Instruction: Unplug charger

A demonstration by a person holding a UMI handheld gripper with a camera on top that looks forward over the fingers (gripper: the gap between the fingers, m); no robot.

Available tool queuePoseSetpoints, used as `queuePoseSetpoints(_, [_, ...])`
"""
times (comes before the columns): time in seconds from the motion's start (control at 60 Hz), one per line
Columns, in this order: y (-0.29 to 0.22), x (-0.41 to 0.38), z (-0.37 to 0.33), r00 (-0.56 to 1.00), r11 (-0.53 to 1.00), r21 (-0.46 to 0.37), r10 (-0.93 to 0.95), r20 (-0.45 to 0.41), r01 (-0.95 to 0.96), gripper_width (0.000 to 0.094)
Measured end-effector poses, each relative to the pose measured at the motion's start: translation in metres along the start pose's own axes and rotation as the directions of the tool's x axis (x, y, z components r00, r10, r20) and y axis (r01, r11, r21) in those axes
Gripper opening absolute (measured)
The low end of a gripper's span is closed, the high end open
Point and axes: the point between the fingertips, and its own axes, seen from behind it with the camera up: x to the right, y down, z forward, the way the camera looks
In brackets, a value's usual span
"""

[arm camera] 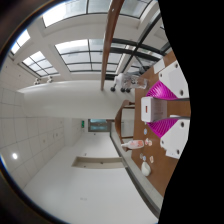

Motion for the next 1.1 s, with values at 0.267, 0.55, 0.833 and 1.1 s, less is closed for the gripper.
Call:
queuePoseSetpoints(0.267, [0.132,0.025,-0.001,1.000,0.948,-0.319,0.014,0.007,-0.011,0.0232])
queuePoseSetpoints(0.55, [0.161,0.028,0.016,1.000,0.918,-0.397,-0.009,0.009,0.011,0.0330])
queuePoseSetpoints(0.833, [0.162,0.032,0.018,1.000,0.917,-0.399,-0.003,0.006,0.006,0.0764])
queuePoseSetpoints(1.1, [0.135,0.028,-0.039,0.999,0.936,-0.351,0.025,0.036,-0.011,0.0854])
